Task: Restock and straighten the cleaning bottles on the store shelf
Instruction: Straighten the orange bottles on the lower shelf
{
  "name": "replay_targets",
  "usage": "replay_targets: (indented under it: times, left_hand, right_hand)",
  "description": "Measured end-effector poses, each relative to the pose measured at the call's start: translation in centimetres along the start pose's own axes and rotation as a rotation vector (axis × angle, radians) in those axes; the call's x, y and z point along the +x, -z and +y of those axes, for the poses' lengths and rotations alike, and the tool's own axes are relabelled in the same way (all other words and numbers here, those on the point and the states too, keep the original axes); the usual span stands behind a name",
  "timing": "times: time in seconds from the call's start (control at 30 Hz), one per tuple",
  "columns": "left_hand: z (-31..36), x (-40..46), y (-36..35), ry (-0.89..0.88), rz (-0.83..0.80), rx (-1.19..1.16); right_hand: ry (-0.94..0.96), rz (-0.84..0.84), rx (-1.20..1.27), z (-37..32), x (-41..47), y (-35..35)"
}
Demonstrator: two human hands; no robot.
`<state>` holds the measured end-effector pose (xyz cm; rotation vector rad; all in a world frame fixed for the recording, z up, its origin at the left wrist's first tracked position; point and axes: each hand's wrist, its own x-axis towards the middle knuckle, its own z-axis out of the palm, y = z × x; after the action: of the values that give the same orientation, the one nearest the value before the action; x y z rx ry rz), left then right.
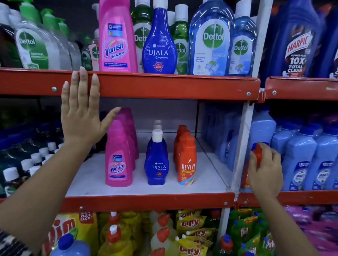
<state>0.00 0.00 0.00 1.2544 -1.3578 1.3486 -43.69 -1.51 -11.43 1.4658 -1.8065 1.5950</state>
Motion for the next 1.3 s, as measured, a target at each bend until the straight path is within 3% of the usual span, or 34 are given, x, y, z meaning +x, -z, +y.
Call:
replay_targets:
  times: [0.47, 0.83, 1.07, 1.3]
  left_hand:
    - [0.1, 0.0, 0.1, 0.005, 0.025, -0.019]
    - [-0.1, 0.0, 0.0, 0.001, -0.008, -0.023]
    - [-0.3, 0.0, 0.1, -0.007, -0.015, -0.014]
    - [-0.3, 0.0, -0.1, -0.008, -0.001, 0.010]
  right_hand:
    - [0.277, 0.114, -0.042, -3.2, -2.7, 2.5]
    - [0.403, -0.109, 0.207, -9.2, -3.1, 2.6]
    - [0.309, -0.321, 0.339, -10.9, -3.1, -0.9]
    - [0.255, -0.403, 0.360, -10.1, -4.3, -3.2]
